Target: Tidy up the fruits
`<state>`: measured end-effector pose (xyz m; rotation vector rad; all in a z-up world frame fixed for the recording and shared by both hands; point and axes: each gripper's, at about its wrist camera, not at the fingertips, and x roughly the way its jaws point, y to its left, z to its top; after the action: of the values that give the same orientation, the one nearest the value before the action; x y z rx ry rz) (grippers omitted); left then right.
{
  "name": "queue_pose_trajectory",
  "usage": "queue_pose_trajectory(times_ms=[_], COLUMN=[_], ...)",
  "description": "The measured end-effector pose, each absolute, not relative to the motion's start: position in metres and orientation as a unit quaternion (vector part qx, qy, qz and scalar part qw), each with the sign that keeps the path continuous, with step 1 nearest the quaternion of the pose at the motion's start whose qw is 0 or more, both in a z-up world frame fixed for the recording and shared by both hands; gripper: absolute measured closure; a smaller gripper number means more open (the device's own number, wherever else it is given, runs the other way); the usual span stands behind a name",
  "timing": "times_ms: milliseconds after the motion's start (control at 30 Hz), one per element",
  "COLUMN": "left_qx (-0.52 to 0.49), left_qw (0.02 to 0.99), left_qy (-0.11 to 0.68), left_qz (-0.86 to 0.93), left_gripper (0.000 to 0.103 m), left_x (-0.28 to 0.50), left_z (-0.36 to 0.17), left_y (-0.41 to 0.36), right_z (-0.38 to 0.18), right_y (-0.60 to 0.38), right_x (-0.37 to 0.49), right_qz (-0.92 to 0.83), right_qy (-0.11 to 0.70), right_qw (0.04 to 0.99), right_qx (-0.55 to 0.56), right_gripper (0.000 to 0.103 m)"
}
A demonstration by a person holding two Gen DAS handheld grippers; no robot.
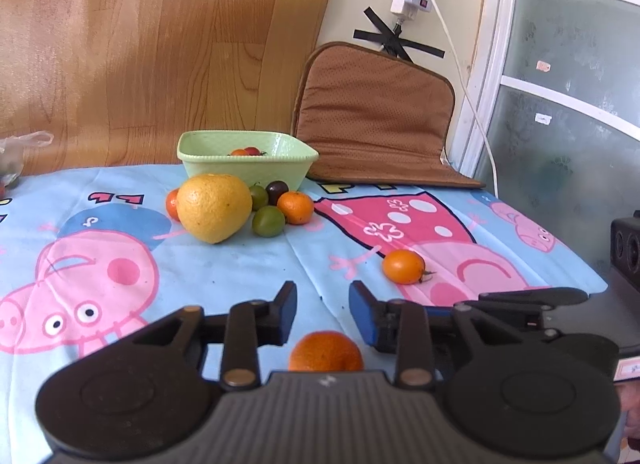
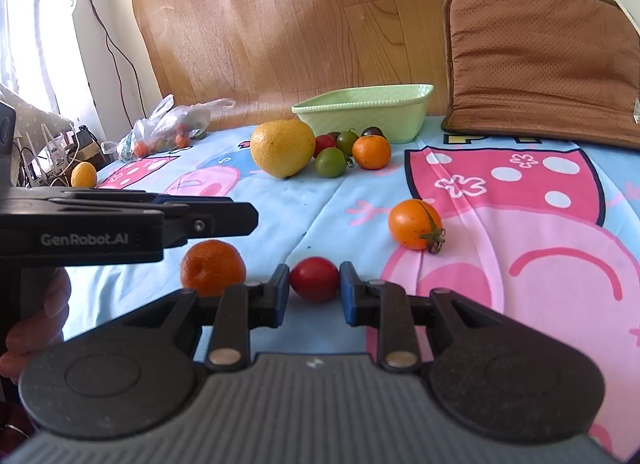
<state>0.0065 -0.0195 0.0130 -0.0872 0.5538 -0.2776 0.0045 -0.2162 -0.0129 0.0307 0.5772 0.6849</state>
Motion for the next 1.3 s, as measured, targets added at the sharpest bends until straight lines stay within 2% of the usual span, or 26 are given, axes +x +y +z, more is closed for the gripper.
queue_pose_trajectory(times_ms=[100, 400, 633, 1300], left_qx=[-0.048, -0.053, -0.053, -0.053], left_qw=[0.952, 0.952, 0.949, 0.949], left_qy=[0.272, 0.272, 0.275, 0.278], left_qz=[-0.130, -0.128, -0.142, -0.138], left_gripper=[0.066, 0.063, 0.056, 0.054], left_x=[0.006, 0.003, 0.001, -0.005], left_z=[0.013, 0.014, 0.013, 0.010], left_y=[-0.016, -0.013, -0.016, -0.014], right_z=[-0.013, -0.013, -0.013, -0.013], right_y=[-0.216, -0.216, -0.216, -0.215], right_x=[0.004, 0.005, 0.005, 0.004], right_qz=[0.331, 0.330, 0.331, 0.330], right_qy=[0.279, 0.278, 0.279, 0.278], right_qw=[0.902, 0.902, 0.902, 0.902], right_qx=[0.013, 0.012, 0.012, 0.011], right_gripper=[0.073, 0.073, 0.073, 0.073])
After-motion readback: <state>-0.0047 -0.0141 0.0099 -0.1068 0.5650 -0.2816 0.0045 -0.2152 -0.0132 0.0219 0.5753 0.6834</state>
